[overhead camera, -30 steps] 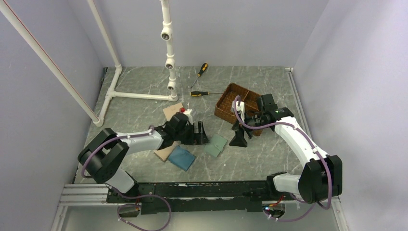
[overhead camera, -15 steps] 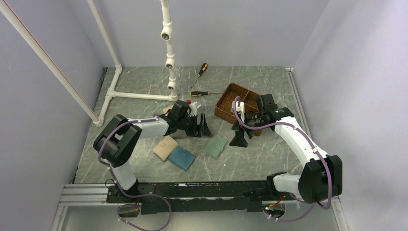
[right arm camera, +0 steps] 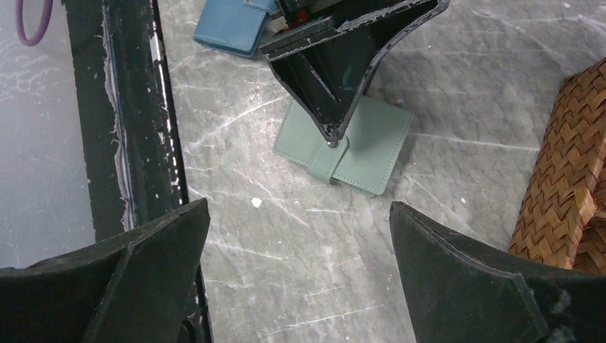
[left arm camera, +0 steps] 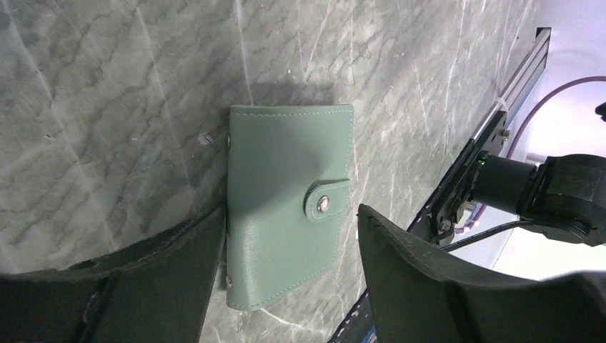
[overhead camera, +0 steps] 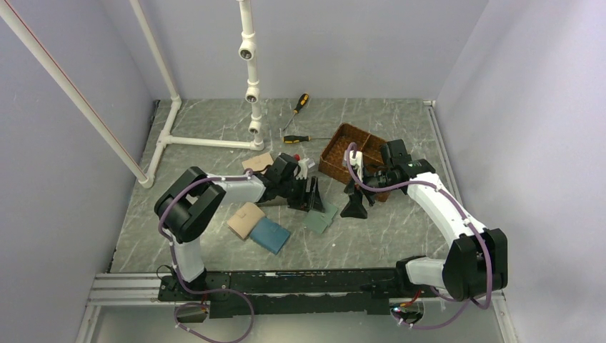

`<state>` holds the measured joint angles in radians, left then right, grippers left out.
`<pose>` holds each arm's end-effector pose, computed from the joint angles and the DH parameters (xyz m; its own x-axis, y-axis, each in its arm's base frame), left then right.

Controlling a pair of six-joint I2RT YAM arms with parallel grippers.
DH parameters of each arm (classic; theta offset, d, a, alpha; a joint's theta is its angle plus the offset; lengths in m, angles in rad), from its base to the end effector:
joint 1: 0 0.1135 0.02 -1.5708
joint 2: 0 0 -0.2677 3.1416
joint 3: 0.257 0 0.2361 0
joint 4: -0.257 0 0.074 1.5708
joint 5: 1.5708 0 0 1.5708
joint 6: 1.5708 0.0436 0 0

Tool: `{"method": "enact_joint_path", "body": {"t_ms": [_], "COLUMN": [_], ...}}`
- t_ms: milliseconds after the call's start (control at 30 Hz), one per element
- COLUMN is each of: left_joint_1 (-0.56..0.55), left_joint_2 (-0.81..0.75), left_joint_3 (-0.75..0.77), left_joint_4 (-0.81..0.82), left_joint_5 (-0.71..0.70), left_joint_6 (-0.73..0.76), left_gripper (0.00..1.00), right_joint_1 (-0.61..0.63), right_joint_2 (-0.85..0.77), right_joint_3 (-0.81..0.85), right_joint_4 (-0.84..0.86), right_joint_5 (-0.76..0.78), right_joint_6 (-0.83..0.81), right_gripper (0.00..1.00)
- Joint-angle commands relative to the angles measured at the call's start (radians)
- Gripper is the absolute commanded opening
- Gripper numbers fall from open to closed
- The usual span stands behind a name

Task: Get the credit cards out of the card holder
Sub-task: Open the card holder at the center of the board.

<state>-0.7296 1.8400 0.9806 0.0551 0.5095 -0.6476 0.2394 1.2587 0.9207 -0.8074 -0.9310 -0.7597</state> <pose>0.2568 -0.2581 0.1571 -0.9314 0.1264 -0.3412 0.3413 0.6288 -0.6987 0.2000 0.0848 0.2580 -0.3226 -0.5020 -0.8025 -0.9453 0.2149 0.2456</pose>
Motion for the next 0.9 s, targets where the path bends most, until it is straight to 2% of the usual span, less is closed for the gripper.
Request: {"method": "enact_joint_path", "body": {"t_ms": [0, 433, 867], "left_joint_1": [-0.013, -0.030, -0.031], "left_joint_2": [0.024, 0.014, -0.004], "left_joint_3": [0.009, -0.018, -0.069], "left_joint_4": [-0.049, -0.039, 0.058], "left_joint_5": [-0.070, -0.164, -0.168], "left_joint_6": [0.006, -0.021, -0.056], "left_gripper": [0.73, 0.57, 0.42], "right_joint_1": [0.004, 0.005, 0.004], "right_joint_2": [0.001, 0.008, 0.011], "right_joint_3": [0.010, 0.010, 0.009], "right_joint_4": [0.005, 0.007, 0.008], "right_joint_5": [-0.020, -0.017, -0.014], "right_joint_6": [-0.032, -0.031, -0.030], "right_gripper": [1.00, 1.00, 1.00]}}
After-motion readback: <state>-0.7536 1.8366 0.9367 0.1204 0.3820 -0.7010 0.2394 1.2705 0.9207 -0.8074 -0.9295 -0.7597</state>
